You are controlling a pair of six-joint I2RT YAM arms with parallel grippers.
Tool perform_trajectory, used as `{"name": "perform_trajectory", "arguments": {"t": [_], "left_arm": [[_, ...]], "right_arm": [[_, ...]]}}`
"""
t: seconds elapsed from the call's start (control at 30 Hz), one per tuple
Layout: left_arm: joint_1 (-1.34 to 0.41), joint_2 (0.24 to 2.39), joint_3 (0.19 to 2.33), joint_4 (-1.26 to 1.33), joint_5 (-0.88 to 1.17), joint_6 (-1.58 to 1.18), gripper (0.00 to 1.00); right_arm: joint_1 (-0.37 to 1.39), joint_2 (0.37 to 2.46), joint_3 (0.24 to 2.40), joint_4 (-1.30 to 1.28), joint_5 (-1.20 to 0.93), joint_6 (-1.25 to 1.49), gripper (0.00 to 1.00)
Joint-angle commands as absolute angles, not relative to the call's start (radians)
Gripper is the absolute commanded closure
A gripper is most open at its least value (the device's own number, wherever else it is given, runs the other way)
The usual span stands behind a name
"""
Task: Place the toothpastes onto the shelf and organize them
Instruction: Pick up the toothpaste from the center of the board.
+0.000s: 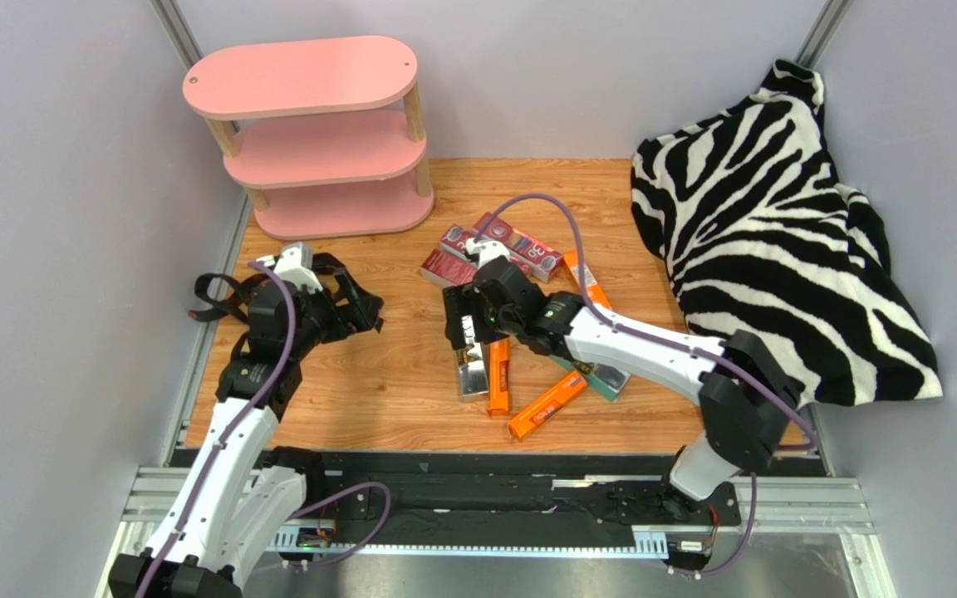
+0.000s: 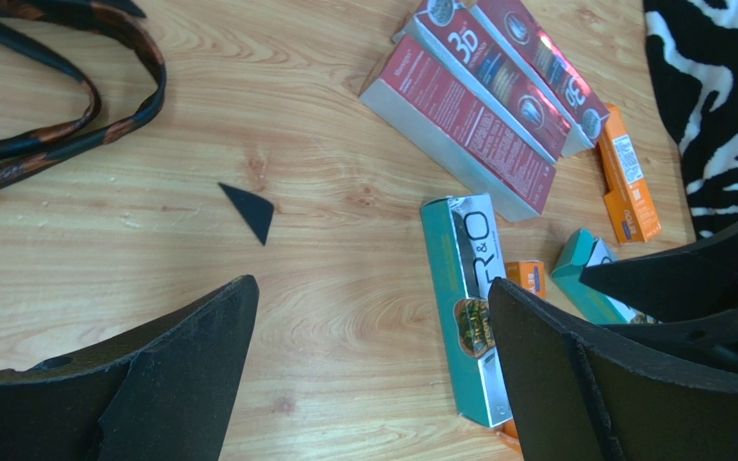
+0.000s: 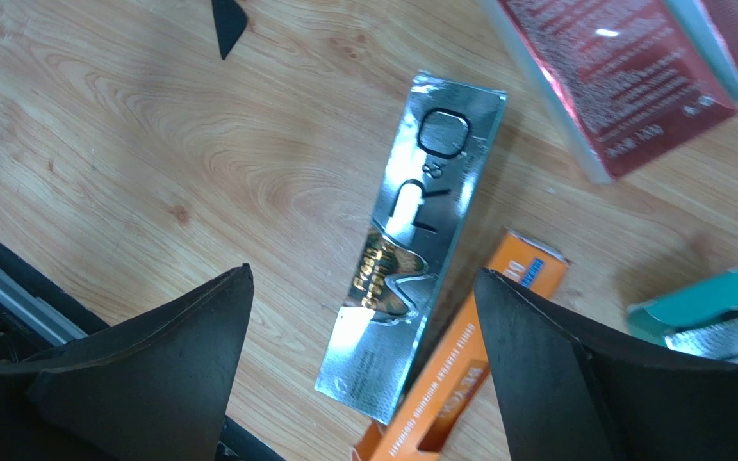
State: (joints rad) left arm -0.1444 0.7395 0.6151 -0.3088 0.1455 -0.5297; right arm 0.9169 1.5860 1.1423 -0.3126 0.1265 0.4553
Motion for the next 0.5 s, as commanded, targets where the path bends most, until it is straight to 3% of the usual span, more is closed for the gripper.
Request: {"name": "perform_trajectory", "arguments": {"t": [0.0,0.23,0.47], "left_arm": [[-0.156,0.729,0.673,-0.405,0.113,-0.552,0.01],[-0.167,0.724,0.736,-0.459,0.184,-0.557,0.01],[-0.183,0.741,0.735,-0.465,0.184,-0.557,0.01]], "right_arm": [[0.953,1.698,1.265,-0.325,0.118,0.471,0.11],[0.979,1.853,1.391,-0.448,0.273,0.485,0.12],[0.983,1.842,1.373,-0.468,0.396,0.517,0.11]]}}
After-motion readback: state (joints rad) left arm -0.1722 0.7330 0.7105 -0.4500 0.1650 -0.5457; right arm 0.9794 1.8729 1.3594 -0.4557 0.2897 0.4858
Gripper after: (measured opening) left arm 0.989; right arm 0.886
